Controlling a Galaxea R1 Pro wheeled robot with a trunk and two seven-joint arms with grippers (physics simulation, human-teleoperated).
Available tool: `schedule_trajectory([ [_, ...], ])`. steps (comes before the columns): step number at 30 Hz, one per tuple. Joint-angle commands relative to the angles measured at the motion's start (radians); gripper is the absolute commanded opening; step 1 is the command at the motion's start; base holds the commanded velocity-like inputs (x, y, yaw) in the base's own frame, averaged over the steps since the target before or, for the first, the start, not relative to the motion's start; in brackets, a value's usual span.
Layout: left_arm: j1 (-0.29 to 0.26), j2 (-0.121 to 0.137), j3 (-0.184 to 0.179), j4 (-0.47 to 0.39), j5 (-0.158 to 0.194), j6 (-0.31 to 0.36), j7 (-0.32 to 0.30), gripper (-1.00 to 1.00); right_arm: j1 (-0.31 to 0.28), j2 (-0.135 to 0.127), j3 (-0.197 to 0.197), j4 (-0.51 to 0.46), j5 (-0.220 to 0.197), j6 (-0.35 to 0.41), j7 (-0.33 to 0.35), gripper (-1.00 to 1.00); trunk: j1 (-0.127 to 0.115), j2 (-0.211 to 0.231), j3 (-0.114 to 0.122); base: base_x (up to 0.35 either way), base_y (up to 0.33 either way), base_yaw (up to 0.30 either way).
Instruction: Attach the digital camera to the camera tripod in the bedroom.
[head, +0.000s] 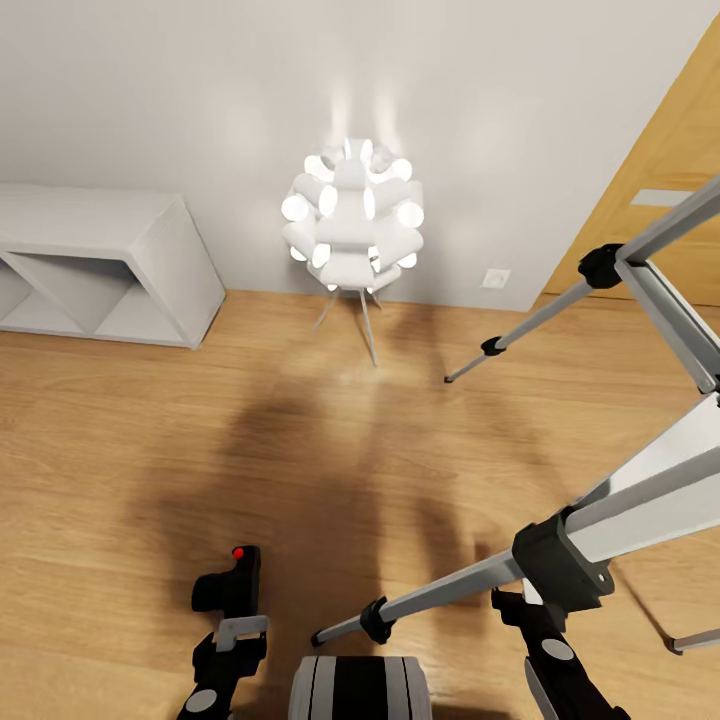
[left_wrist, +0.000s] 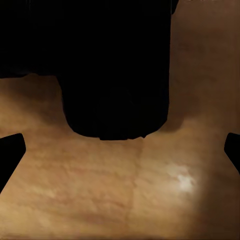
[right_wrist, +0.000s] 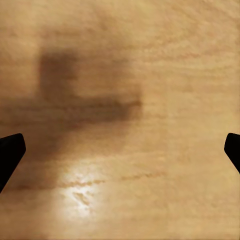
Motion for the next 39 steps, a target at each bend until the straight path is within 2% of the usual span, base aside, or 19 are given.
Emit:
schedule_trajectory([
  [1, 0.000, 0.000, 0.000, 0.001, -0.002, -0.003, 0.004, 1.00, 0.000, 0.000, 0.000, 0.000, 0.007, 0.001, -0.002, 1.00, 0.000, 0.000, -0.001, 0.000, 0.000, 0.000],
  [14, 0.000, 0.000, 0.000, -0.008, -0.003, -0.003, 0.005, 1.00, 0.000, 0.001, 0.000, 0.000, 0.007, 0.001, -0.002, 1.00, 0.000, 0.000, -0.001, 0.000, 0.000, 0.000],
  [23, 0.000, 0.000, 0.000, -0.006, -0.003, -0.003, 0.005, 1.00, 0.000, 0.001, 0.000, 0.000, 0.007, 0.001, -0.002, 1.00, 0.004, -0.002, -0.035, 0.000, 0.000, 0.000],
  [39, -0.001, 0.000, 0.001, -0.013, -0.003, -0.004, 0.006, 1.00, 0.000, 0.001, 0.000, 0.000, 0.007, 0.001, -0.001, 1.00, 0.004, -0.002, -0.035, 0.000, 0.000, 0.000],
])
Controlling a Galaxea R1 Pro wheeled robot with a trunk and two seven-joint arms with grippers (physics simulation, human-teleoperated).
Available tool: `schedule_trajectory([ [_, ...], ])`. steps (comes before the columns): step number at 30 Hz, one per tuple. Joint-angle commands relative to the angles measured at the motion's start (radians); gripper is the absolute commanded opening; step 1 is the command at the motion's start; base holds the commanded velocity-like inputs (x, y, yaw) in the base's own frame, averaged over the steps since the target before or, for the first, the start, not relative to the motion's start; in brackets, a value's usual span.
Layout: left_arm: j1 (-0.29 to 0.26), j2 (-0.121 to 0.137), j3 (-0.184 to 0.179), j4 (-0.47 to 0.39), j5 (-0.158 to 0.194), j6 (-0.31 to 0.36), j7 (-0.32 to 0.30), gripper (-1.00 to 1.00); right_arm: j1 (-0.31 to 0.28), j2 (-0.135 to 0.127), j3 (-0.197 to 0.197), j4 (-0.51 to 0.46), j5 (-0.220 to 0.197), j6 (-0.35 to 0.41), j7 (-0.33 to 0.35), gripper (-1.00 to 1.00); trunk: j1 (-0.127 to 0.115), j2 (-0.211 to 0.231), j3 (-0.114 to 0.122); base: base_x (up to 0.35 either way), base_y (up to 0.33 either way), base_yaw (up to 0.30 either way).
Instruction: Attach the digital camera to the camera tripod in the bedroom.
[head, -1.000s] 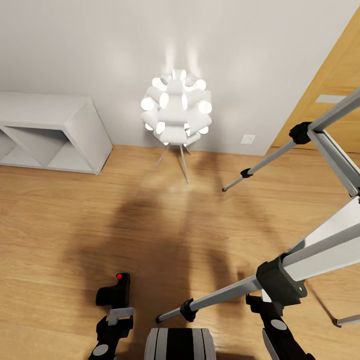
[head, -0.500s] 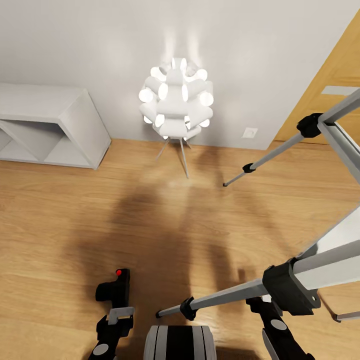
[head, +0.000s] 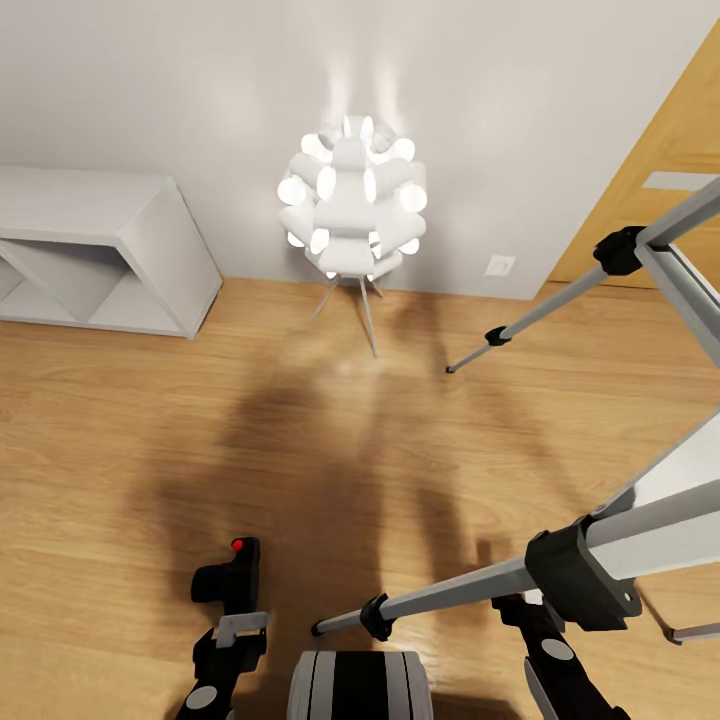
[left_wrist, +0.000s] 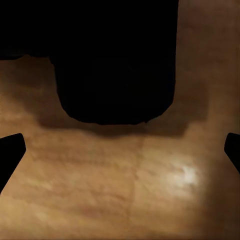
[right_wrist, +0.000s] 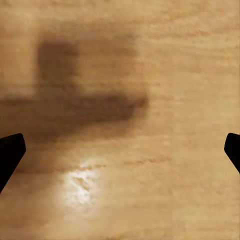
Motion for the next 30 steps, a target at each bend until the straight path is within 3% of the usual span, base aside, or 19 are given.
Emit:
schedule_trajectory([
  [1, 0.000, 0.000, -0.001, 0.000, -0.002, -0.003, 0.004, 1.00, 0.000, 0.000, 0.000, 0.000, 0.007, 0.001, -0.002, 1.00, 0.000, 0.000, -0.001, 0.000, 0.000, 0.000],
  [24, -0.002, 0.014, -0.003, -0.002, -0.004, -0.003, 0.055, 1.00, 0.000, 0.000, 0.000, 0.001, 0.008, 0.001, -0.003, 1.00, 0.000, 0.000, -0.001, 0.000, 0.000, 0.000],
  [30, -0.041, 0.017, -0.002, 0.018, 0.001, -0.001, 0.056, 1.00, 0.000, 0.000, 0.000, 0.001, 0.008, 0.001, -0.003, 1.00, 0.000, 0.000, -0.001, 0.000, 0.000, 0.000],
])
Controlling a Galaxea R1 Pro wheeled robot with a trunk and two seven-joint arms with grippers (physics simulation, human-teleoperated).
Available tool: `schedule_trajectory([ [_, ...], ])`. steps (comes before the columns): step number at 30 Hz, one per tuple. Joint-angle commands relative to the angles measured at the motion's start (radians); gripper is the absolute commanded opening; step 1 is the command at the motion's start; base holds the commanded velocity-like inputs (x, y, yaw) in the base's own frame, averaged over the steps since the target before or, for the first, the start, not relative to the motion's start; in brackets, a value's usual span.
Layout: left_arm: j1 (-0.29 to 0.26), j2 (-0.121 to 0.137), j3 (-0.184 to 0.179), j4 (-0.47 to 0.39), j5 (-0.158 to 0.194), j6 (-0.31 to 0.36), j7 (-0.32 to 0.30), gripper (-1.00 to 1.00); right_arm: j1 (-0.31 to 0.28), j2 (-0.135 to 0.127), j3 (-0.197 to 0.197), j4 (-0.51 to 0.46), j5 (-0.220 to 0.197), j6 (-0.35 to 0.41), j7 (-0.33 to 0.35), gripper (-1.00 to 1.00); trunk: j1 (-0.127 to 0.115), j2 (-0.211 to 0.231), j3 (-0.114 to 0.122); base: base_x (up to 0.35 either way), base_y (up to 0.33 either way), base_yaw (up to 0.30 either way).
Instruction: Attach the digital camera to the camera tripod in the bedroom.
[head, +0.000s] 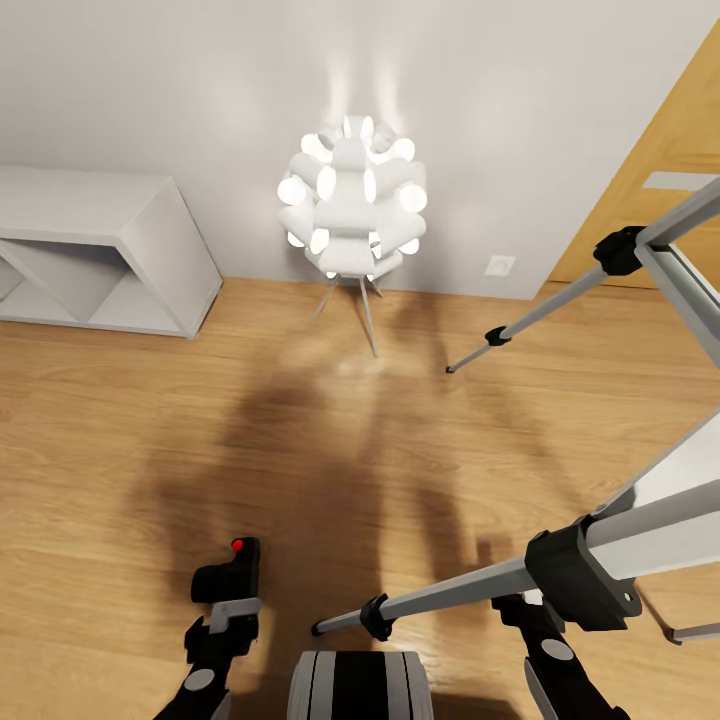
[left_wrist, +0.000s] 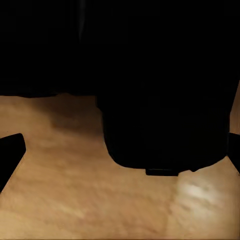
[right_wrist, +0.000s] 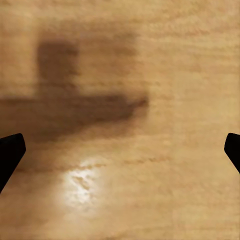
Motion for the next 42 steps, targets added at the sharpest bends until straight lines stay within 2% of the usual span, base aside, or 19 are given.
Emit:
schedule_trajectory([
  [1, -0.003, 0.000, 0.000, 0.002, -0.001, -0.003, 0.004, 1.00, 0.000, 0.000, 0.000, 0.000, 0.007, 0.001, -0.002, 1.00, 0.000, 0.000, -0.001, 0.000, 0.000, 0.000],
  [38, -0.031, -0.007, 0.000, 0.028, -0.006, 0.002, 0.000, 1.00, 0.000, 0.002, 0.002, 0.000, 0.007, 0.001, -0.002, 1.00, 0.000, 0.000, -0.001, 0.000, 0.000, 0.000],
  [39, -0.033, -0.007, 0.000, 0.028, -0.006, 0.002, 0.000, -1.00, 0.000, 0.002, 0.002, 0.000, 0.007, 0.001, -0.002, 1.00, 0.000, 0.000, -0.001, 0.000, 0.000, 0.000],
  [42, -0.044, -0.007, 0.000, 0.039, -0.005, 0.005, 0.000, -1.00, 0.000, 0.002, 0.003, 0.000, 0.007, 0.001, -0.002, 1.00, 0.000, 0.000, -0.001, 0.000, 0.000, 0.000],
])
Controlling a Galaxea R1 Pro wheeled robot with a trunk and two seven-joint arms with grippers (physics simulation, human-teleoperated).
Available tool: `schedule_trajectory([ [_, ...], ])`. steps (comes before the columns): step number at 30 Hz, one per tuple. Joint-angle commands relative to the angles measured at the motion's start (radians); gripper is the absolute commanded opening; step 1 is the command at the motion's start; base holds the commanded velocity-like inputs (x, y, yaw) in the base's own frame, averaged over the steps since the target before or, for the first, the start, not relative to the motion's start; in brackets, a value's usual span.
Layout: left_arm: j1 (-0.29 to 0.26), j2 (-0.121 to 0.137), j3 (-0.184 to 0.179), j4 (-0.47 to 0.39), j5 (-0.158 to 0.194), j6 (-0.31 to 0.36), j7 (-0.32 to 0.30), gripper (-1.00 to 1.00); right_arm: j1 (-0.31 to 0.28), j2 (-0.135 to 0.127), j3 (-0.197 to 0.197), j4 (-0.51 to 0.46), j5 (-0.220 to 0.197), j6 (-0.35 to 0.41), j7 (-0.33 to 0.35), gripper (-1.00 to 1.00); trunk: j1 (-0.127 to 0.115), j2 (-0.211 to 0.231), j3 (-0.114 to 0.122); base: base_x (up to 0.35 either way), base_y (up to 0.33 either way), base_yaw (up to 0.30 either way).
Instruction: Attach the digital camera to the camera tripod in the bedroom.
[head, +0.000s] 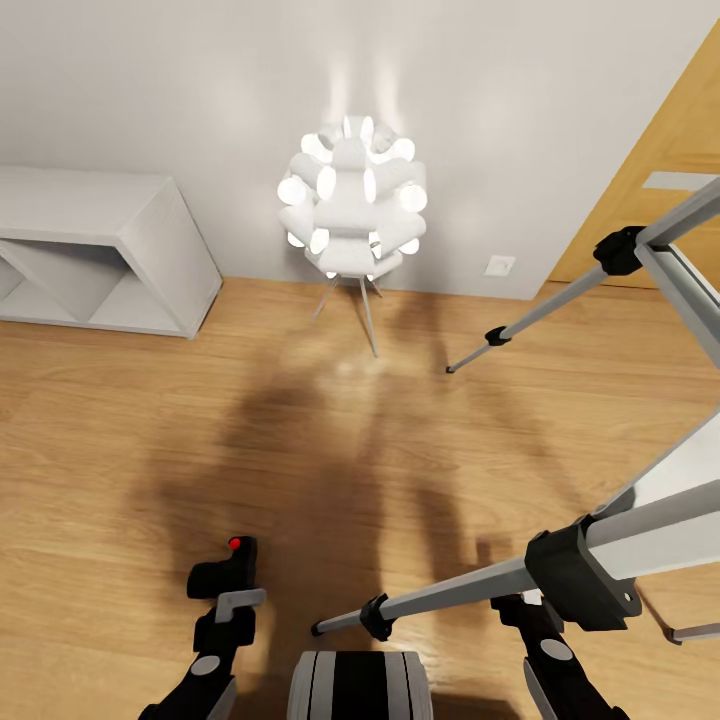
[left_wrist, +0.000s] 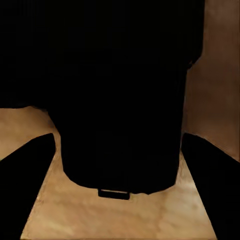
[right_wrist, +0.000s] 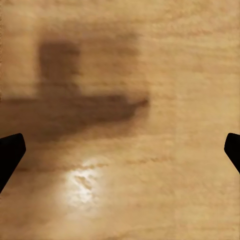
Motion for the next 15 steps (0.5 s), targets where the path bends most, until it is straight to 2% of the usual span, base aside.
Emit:
schedule_trajectory([
  [1, -0.003, 0.000, 0.000, 0.008, -0.003, -0.002, 0.004, -1.00, 0.000, 0.000, 0.000, 0.000, 0.007, 0.001, -0.002, 1.00, 0.000, 0.000, -0.001, 0.000, 0.000, 0.000],
  [15, -0.011, -0.002, 0.000, 0.013, -0.006, -0.010, 0.005, -1.00, 0.000, 0.000, 0.000, 0.000, 0.007, 0.001, -0.002, 1.00, 0.000, 0.000, -0.001, 0.000, 0.000, 0.000],
])
